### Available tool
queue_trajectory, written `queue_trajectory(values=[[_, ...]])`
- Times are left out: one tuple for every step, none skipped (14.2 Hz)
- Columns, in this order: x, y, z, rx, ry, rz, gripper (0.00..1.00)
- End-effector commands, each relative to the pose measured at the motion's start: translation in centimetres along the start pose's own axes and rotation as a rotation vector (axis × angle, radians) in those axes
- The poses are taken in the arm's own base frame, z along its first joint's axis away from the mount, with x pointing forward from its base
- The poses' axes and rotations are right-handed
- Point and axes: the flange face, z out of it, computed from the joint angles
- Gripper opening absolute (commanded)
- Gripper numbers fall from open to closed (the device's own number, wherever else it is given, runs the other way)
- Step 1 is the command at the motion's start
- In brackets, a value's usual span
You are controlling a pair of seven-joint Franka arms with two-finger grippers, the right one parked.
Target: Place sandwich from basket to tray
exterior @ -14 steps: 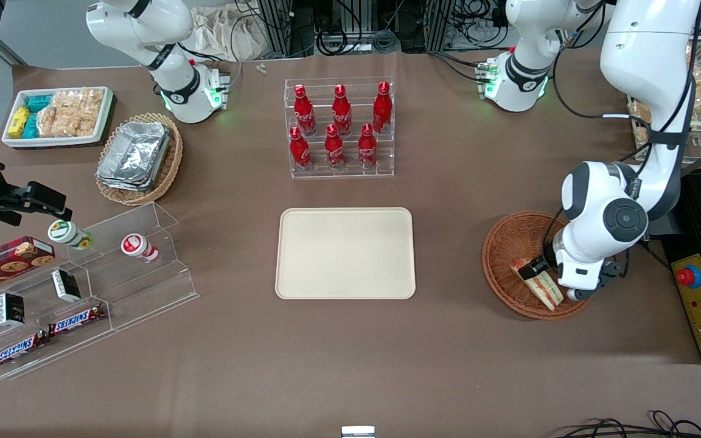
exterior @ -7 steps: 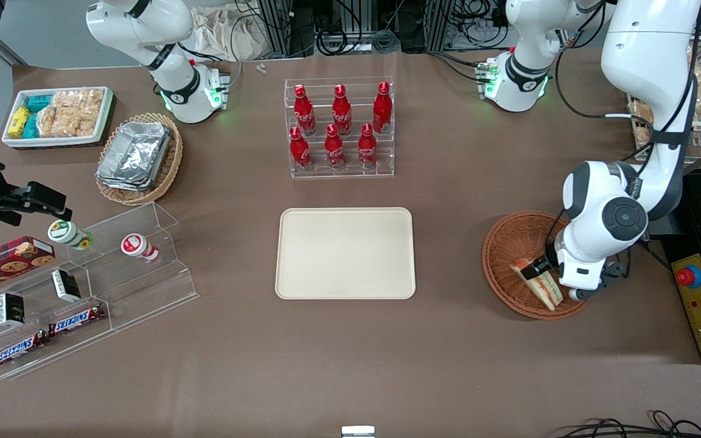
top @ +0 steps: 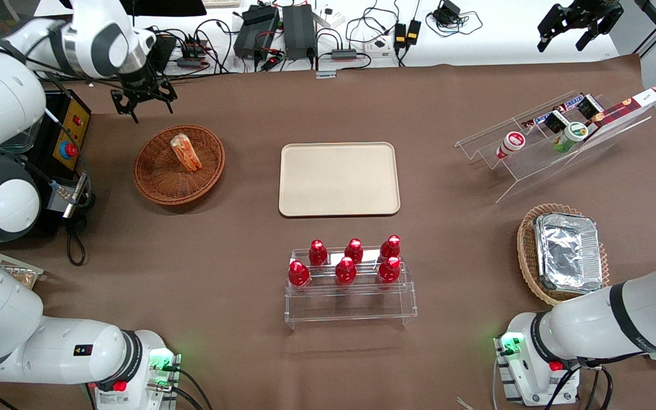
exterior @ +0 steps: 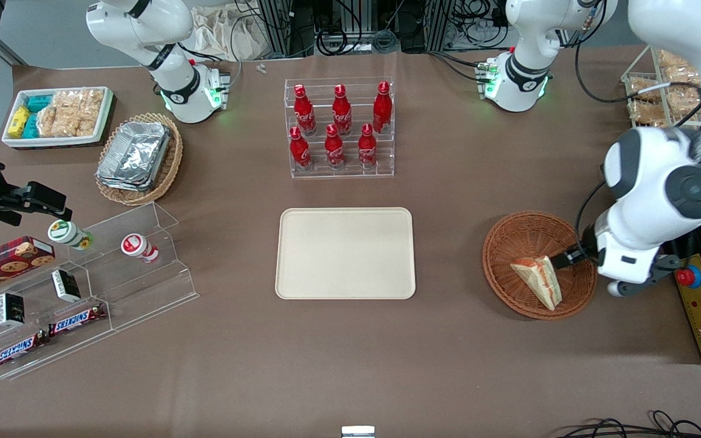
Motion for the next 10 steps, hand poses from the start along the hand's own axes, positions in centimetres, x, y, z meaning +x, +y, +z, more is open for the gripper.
queue_trajectory(values=[[0.2, 0.3, -4.7, 0.014, -0.045, 0.16, 1.0], [0.1, 0.2, -6.1, -0.003, -0.07, 0.222, 1.0], [0.1, 0.3, -7.9, -0.034, -0.075, 0.24, 1.0], [0.2, 0.2, -9.7, -0.047, -0.066, 0.243, 1.0], [0.2, 0.1, -10.4, -0.048, -0.072, 0.257, 1.0], [0.1, 0.6, -10.5, -0.049, -0.071, 0.298, 1.0], [0.3, 1.1, -9.5, -0.047, -0.078, 0.307, 1.0], [0.5, 1.4, -9.0, -0.048, -0.078, 0.31, 1.0], [0.8, 1.5, -8.6, -0.054, -0.068, 0.31, 1.0], [1.1, 1.8, -7.6, -0.057, -0.062, 0.314, 1.0]])
